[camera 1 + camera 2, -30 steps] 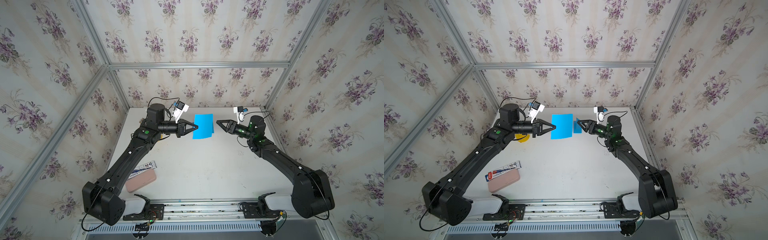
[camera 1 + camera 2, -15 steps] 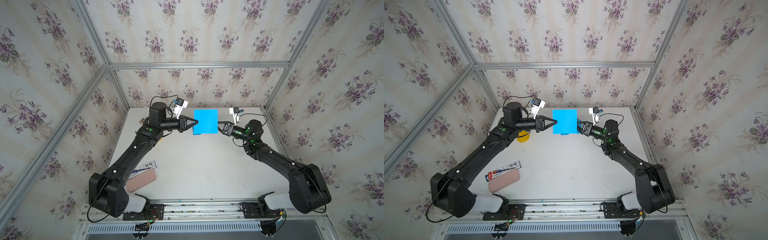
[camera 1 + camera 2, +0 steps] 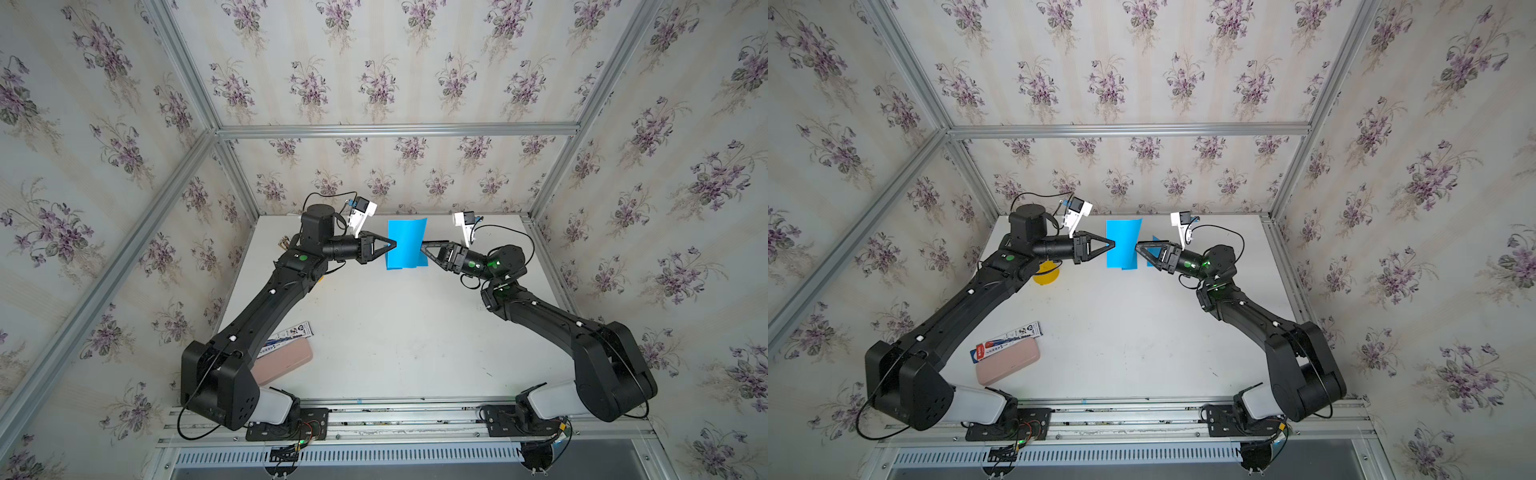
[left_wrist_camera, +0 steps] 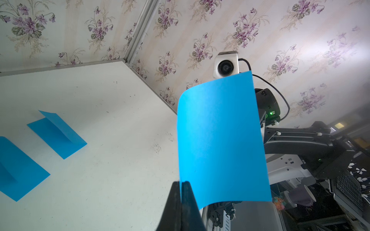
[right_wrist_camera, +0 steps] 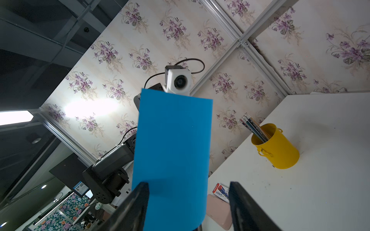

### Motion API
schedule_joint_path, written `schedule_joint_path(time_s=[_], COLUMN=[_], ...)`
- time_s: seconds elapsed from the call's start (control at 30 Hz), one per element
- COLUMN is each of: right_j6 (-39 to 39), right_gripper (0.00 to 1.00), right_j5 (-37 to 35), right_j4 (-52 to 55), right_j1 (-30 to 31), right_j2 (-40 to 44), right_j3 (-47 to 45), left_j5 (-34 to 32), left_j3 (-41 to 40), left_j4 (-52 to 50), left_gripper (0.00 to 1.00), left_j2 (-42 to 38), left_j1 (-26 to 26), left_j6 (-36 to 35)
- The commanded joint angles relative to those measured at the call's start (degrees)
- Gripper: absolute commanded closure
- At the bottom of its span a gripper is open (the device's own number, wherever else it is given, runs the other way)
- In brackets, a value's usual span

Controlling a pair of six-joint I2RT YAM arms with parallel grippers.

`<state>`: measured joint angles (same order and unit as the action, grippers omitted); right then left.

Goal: Fold the square paper along the opposite sides
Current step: Fold the paper.

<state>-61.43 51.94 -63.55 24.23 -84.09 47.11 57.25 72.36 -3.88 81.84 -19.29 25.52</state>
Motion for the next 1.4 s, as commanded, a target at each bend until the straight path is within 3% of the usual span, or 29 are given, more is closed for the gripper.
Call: schedule_joint_path(time_s=[0.0, 0.2, 0.37, 0.83, 1.13, 1.37], right_j6=[-1.20, -2.99, -3.26, -5.84, -5.94, -4.21], right_gripper=[0.32, 0.33, 0.40, 0.67, 0.72, 0.75], right_j5=[1.29, 3.46, 5.84, 9.14, 9.23, 10.01], right_j4=[-3.47, -5.27, -5.62, -9.45, -9.20, -5.85], right_j1=[0.88, 2.03, 3.00, 4.34, 4.34, 4.20], right_j2=[-1.97, -5.38, -7.25, -8.11, -8.41, -8.81], right_j3=[1.63, 4.54, 6.35, 7.20, 7.92, 9.55], left_j5=[1.63, 2.73, 3.32, 7.21, 9.59, 9.82], left_j3=[-0.04, 0.56, 1.50, 0.05, -2.73, -3.60], left_j4=[0.92, 0.08, -1.29, 3.15, 13.10, 13.33], left_gripper=[1.00, 1.00, 0.99, 0.89, 0.77, 0.74], left_j2=[-0.31, -0.29, -0.31, -2.57, -2.56, -3.70], left_j1=[-0.05, -0.05, -0.04, -0.05, -0.05, 0.04], left_j6=[-0.48, -1.27, -2.18, 1.23, 7.55, 7.51])
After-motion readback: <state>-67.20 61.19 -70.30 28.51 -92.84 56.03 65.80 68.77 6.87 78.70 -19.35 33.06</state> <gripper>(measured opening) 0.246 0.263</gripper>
